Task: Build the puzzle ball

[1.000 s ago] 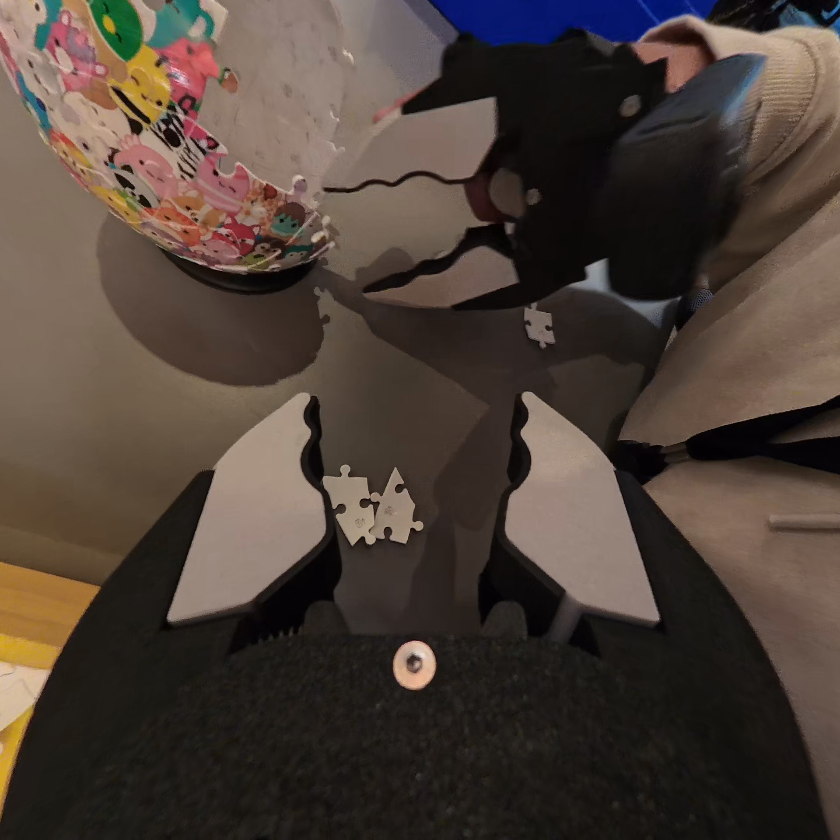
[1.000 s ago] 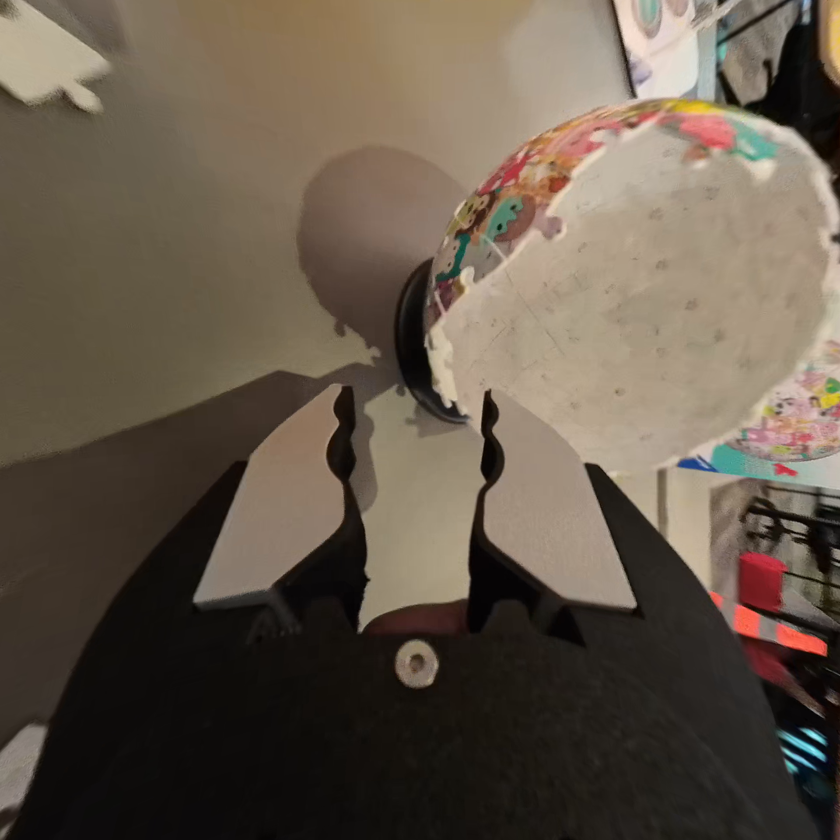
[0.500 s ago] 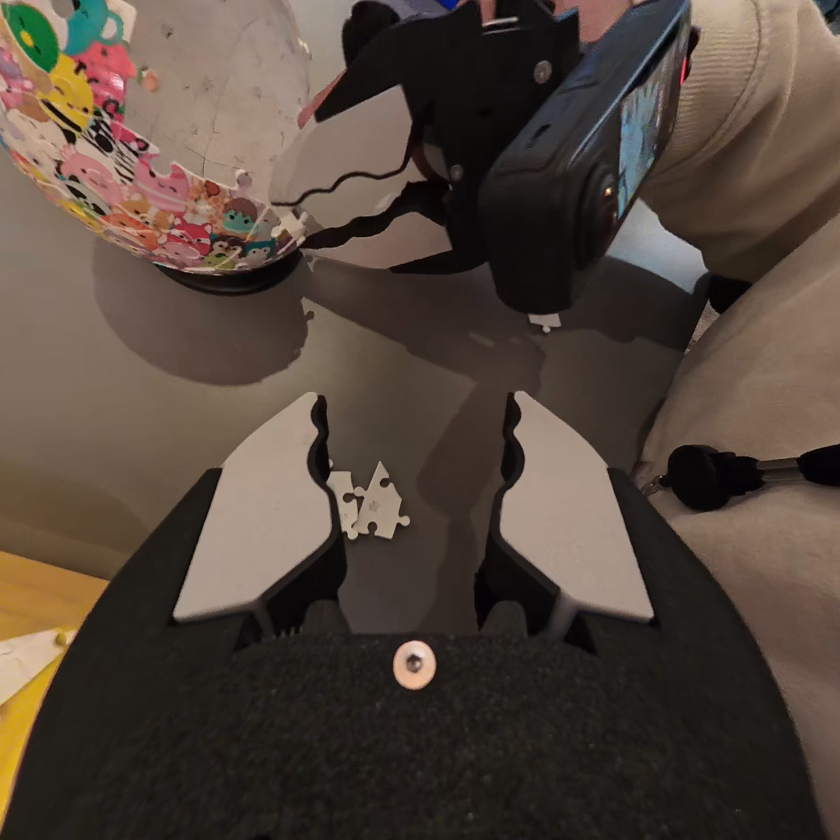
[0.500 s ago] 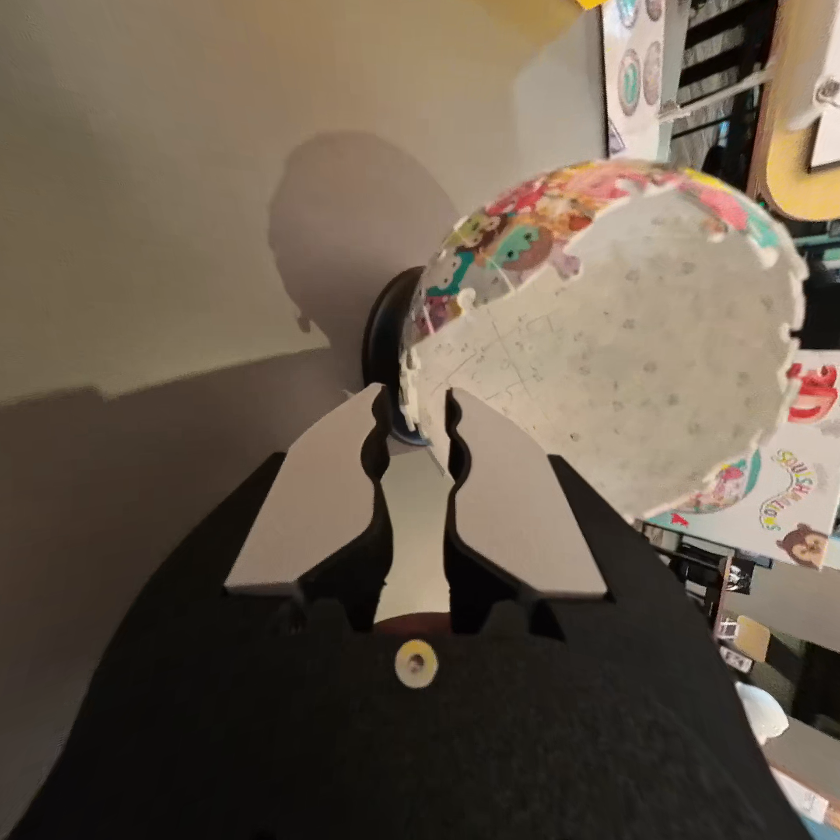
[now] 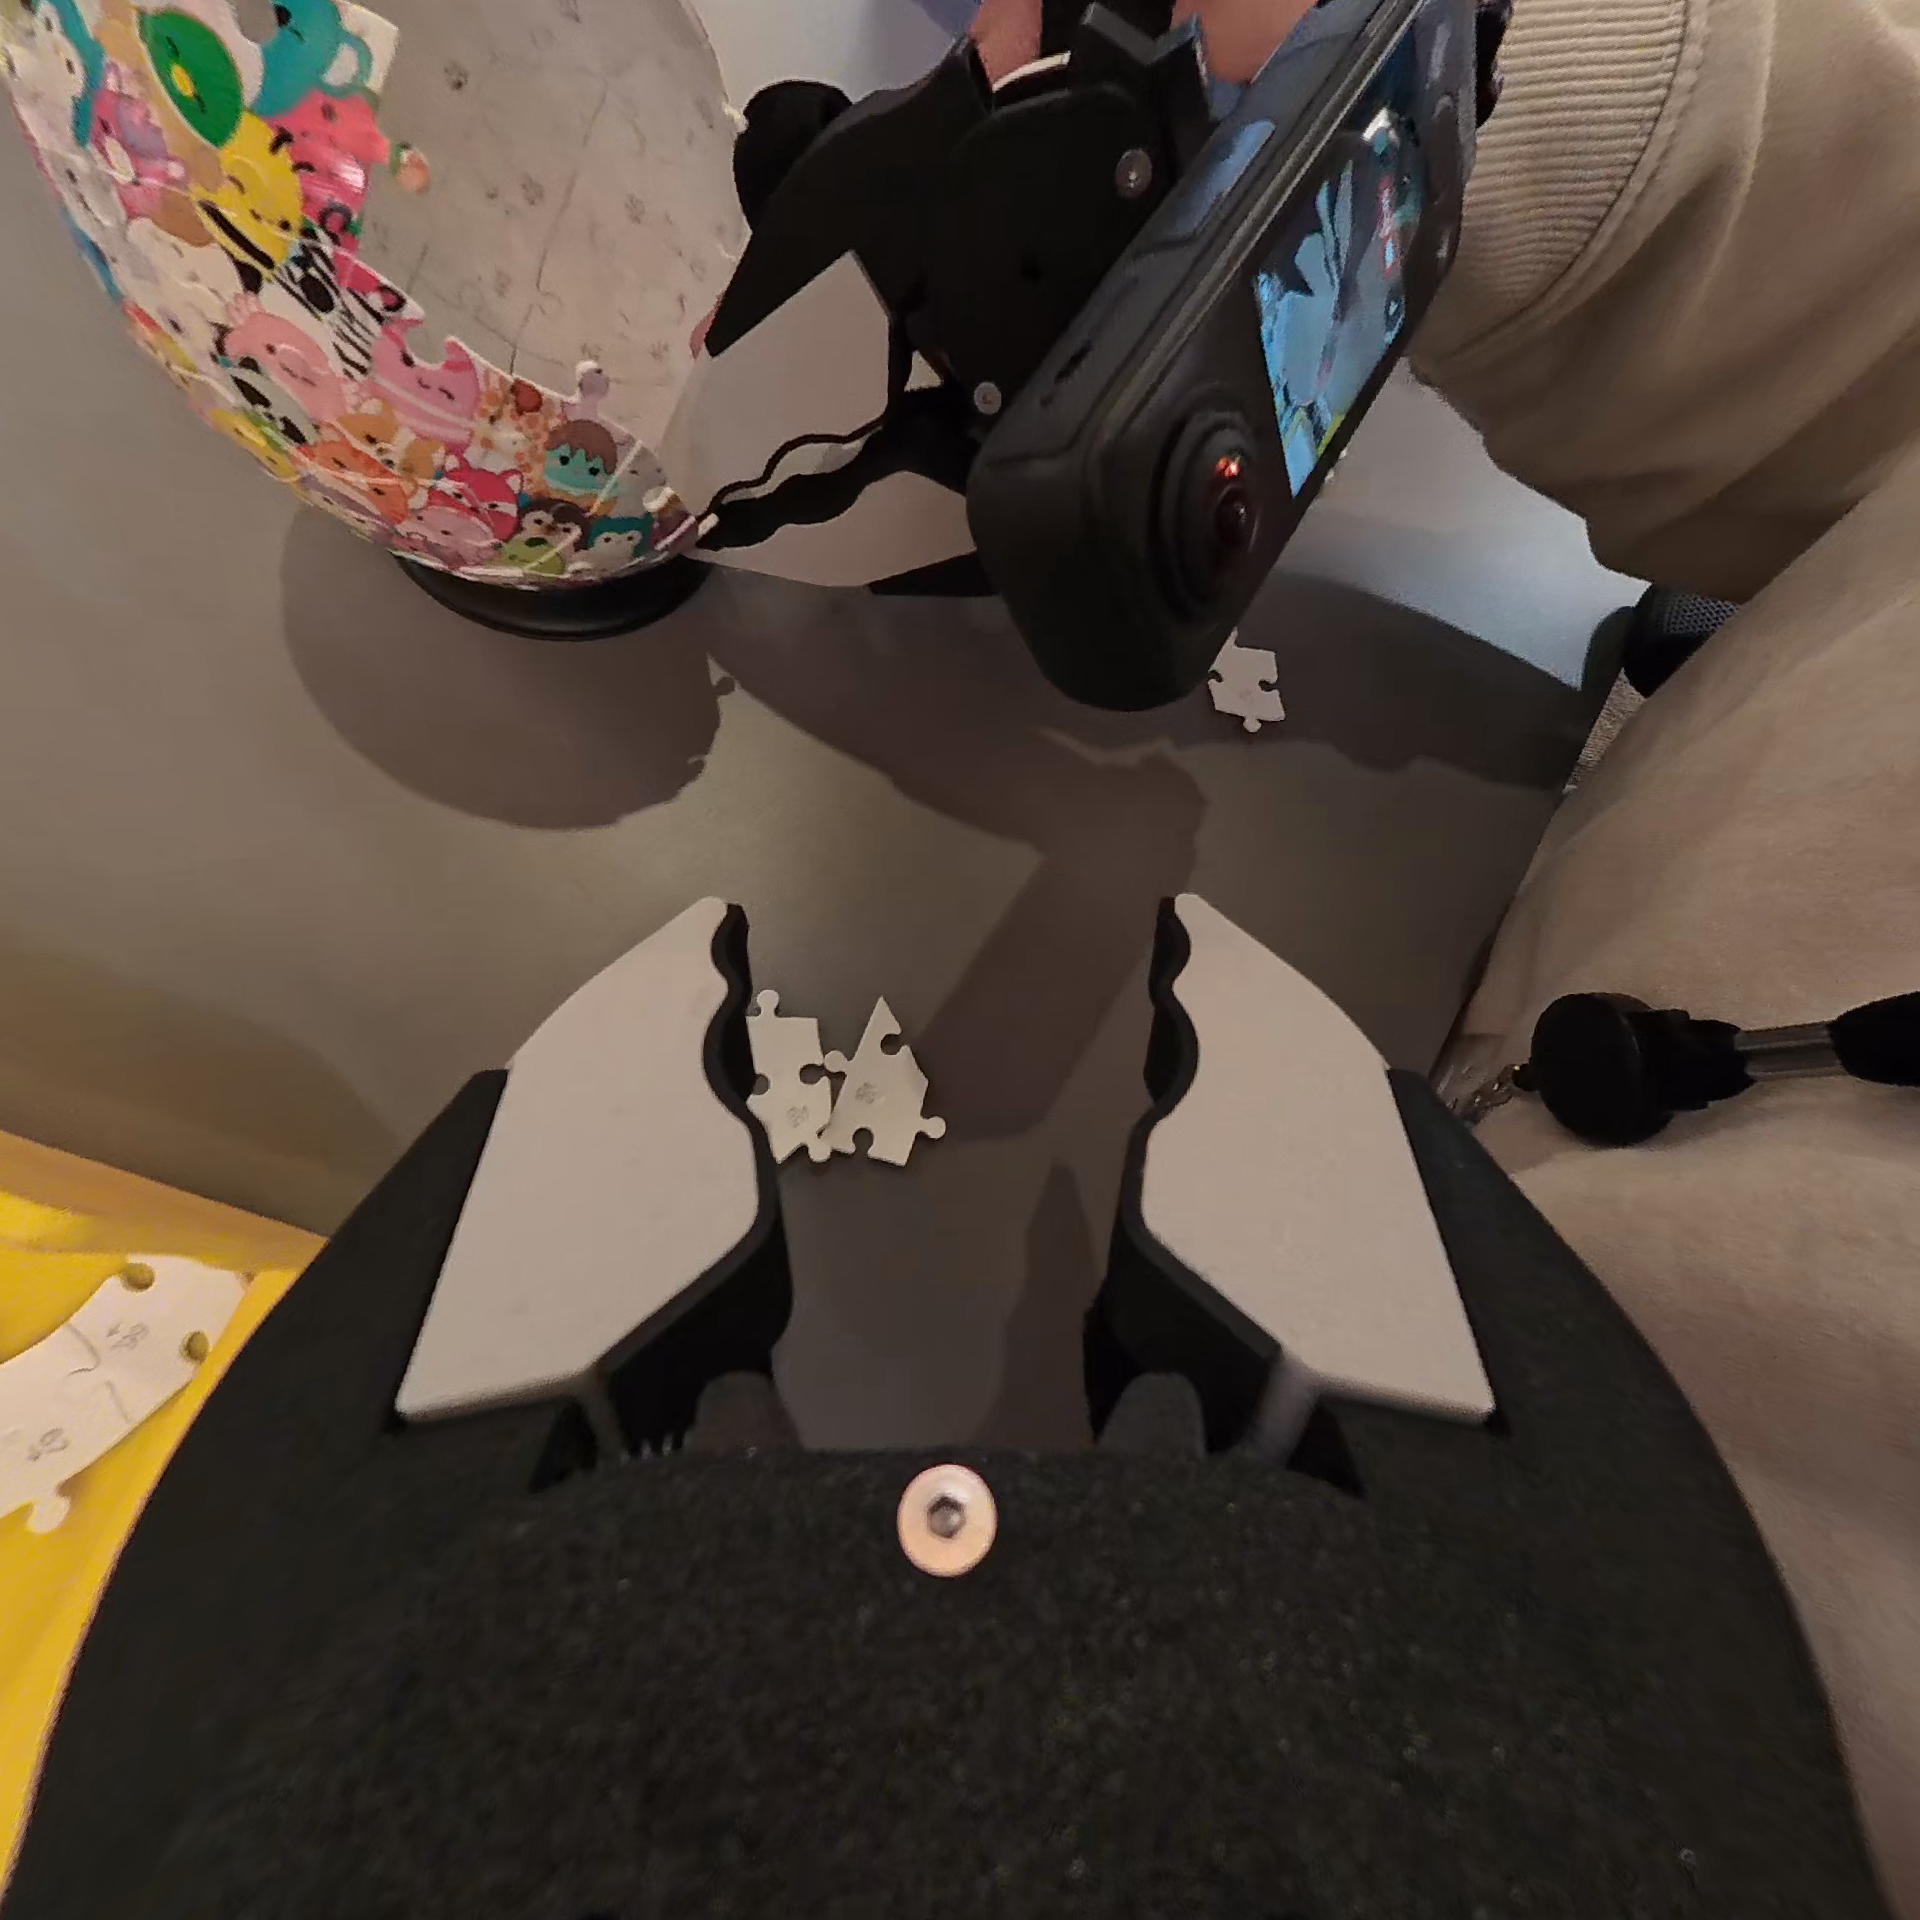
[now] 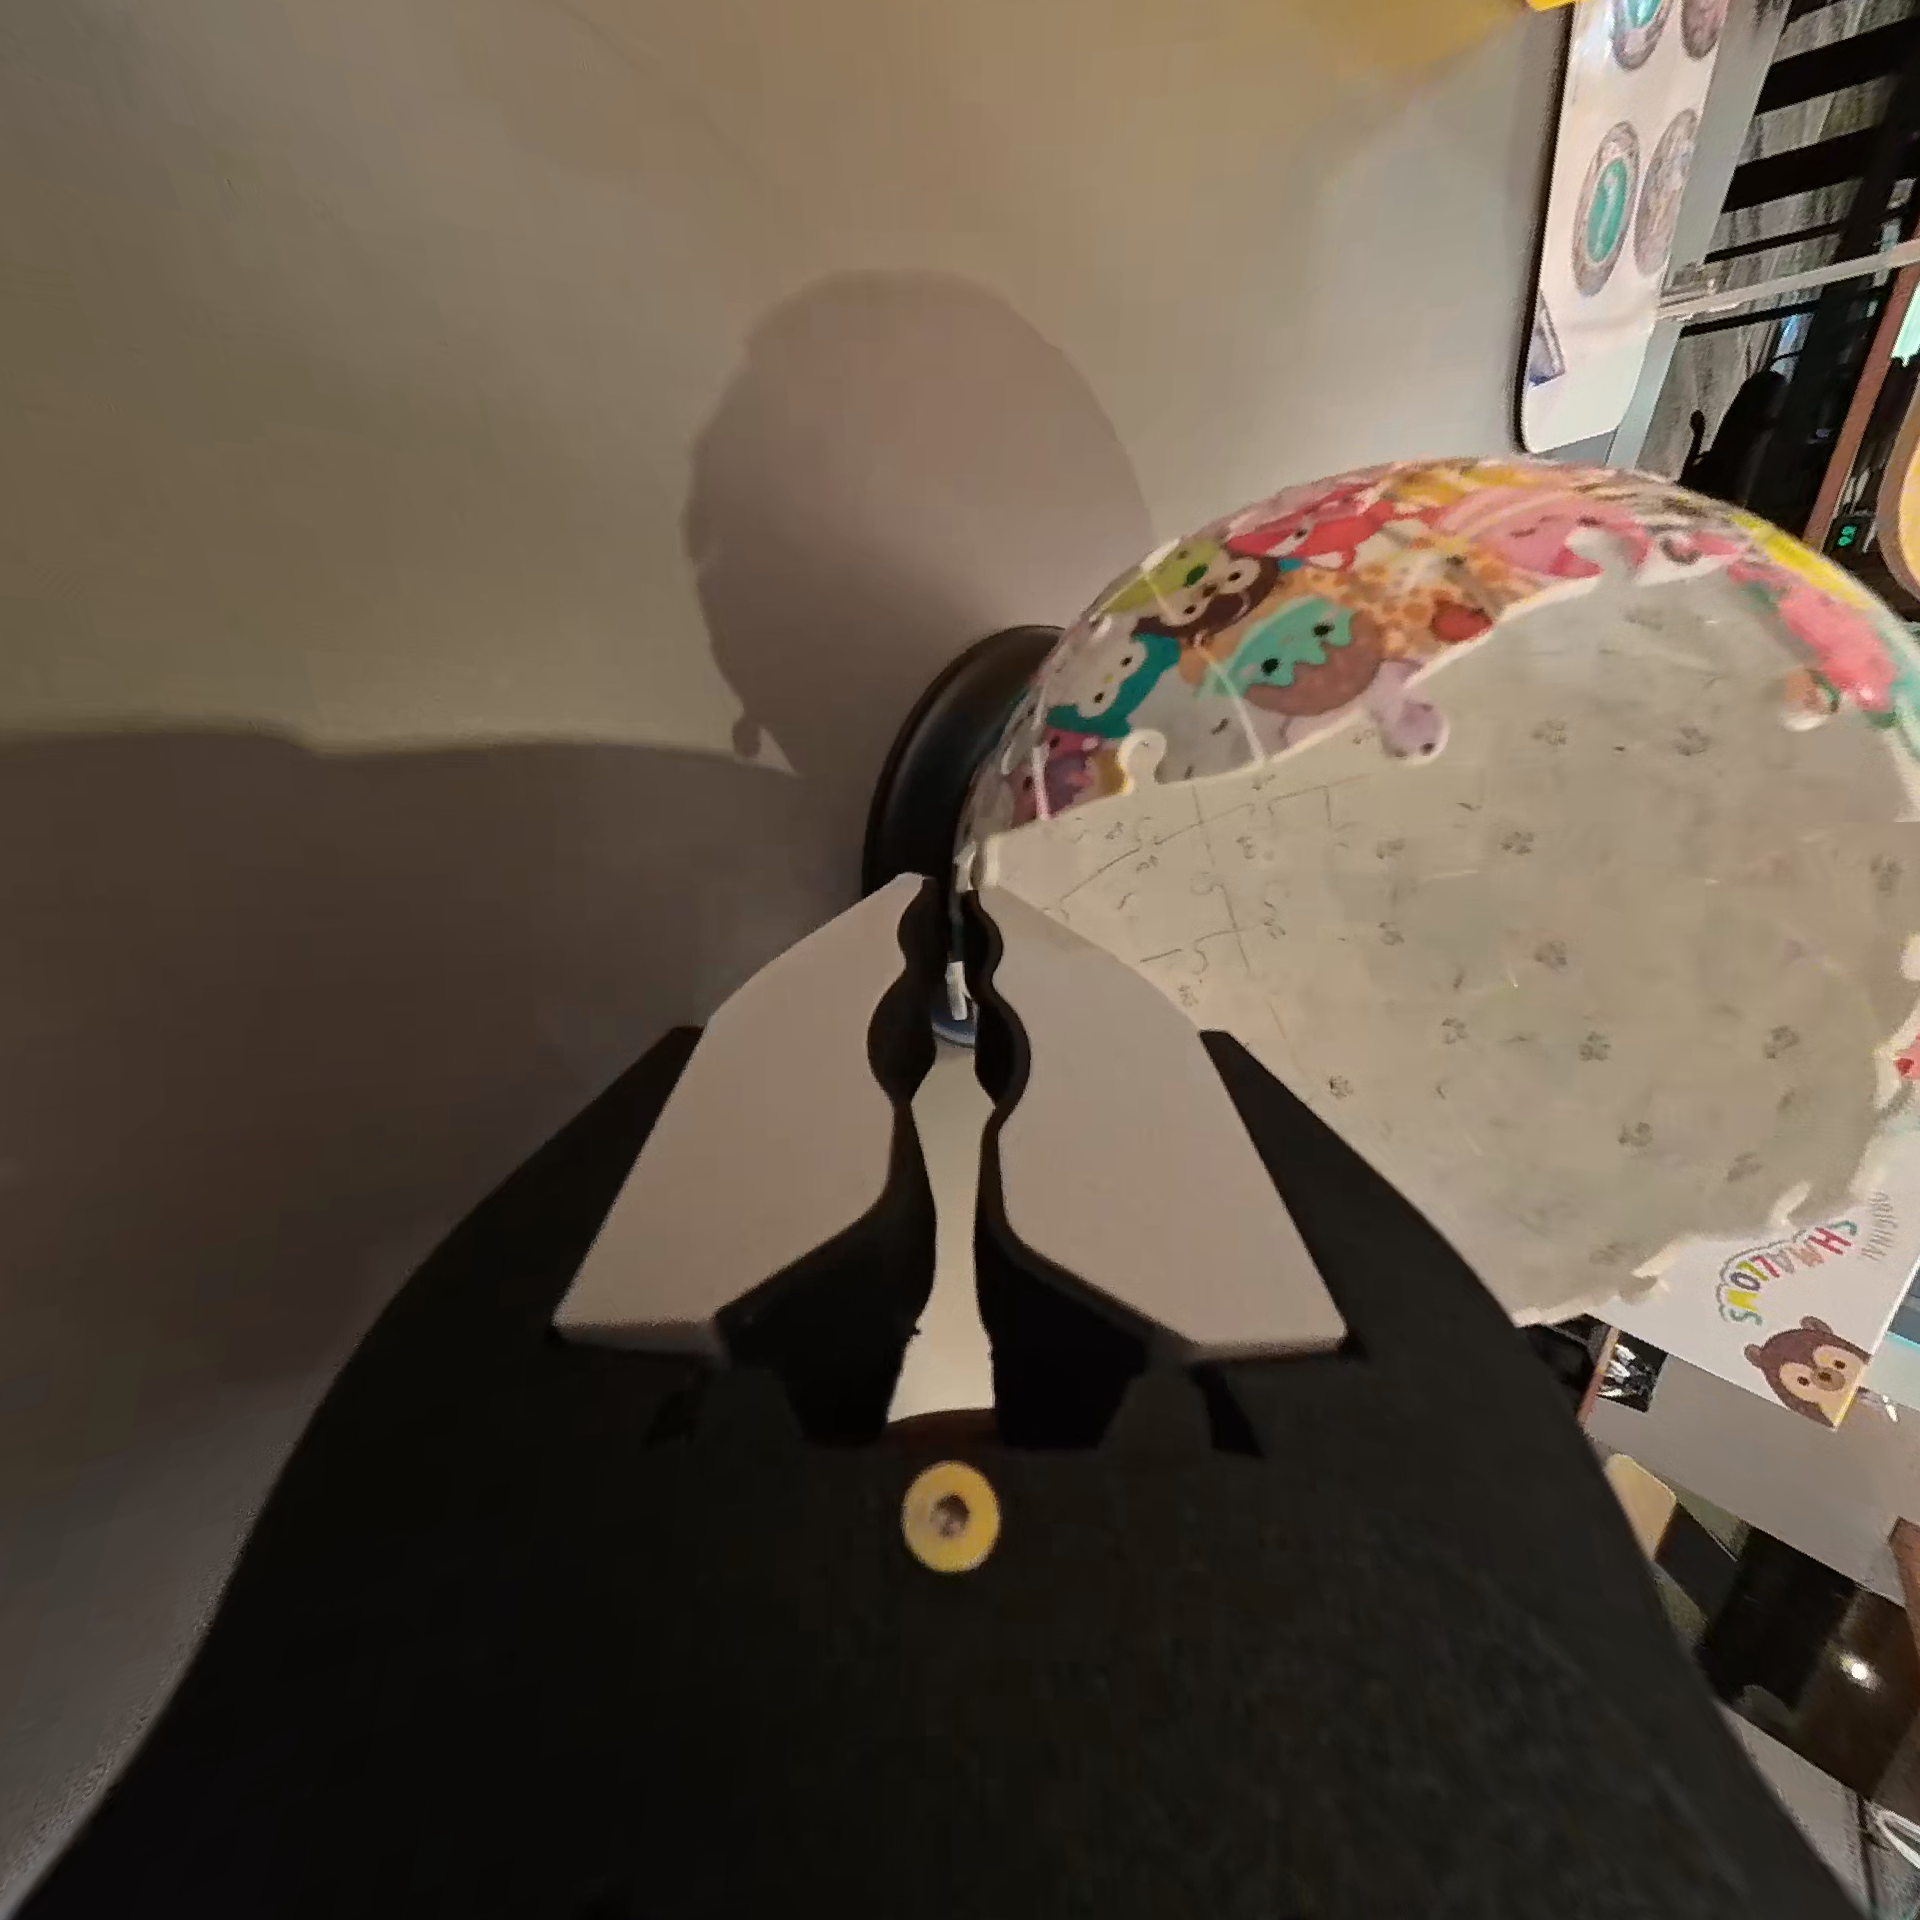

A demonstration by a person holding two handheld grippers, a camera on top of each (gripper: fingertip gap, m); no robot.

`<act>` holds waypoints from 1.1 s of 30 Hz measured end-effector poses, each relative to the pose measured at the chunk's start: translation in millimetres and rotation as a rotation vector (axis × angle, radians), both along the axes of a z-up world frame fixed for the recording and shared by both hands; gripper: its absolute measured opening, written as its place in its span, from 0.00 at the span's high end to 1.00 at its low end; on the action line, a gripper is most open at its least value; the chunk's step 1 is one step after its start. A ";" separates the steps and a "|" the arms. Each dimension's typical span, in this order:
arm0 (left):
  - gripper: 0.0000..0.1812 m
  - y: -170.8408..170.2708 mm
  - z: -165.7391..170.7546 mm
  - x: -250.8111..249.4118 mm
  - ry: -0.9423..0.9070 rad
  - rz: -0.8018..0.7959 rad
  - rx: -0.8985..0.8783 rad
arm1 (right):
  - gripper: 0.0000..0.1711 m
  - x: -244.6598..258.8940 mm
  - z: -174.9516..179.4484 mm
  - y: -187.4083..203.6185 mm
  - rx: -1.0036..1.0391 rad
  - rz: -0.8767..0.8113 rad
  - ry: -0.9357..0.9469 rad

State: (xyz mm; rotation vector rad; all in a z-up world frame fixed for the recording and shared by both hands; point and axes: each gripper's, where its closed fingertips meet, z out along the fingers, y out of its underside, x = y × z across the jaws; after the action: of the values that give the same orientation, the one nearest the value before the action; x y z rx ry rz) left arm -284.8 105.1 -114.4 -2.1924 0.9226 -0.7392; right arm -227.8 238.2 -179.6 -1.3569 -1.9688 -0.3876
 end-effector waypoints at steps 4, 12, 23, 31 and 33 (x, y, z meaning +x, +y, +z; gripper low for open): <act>0.59 -0.5 0.9 -1.3 -0.008 0.003 0.007 | 0.98 -0.5 1.0 1.7 0.039 0.013 -0.011; 0.60 -0.8 0.7 -0.5 -0.074 0.038 -0.051 | 0.73 34.9 20.4 -32.4 -0.102 -0.137 0.172; 0.60 -24.8 -1.2 3.3 -0.159 0.090 -0.006 | 0.74 85.0 66.3 -87.2 -0.853 -0.455 0.862; 0.67 -52.7 -18.2 -2.2 -0.197 0.185 0.057 | 0.85 123.7 54.4 -117.8 -0.566 -0.568 1.064; 0.68 -51.8 -14.4 -7.0 -0.213 0.212 0.081 | 0.85 142.3 54.1 -120.5 -0.467 -0.590 0.972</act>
State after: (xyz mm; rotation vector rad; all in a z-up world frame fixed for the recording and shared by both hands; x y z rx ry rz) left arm -291.9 53.2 -128.8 -2.0541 0.5932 -0.7998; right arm -85.5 117.7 -125.5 -1.9149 -0.8518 0.4548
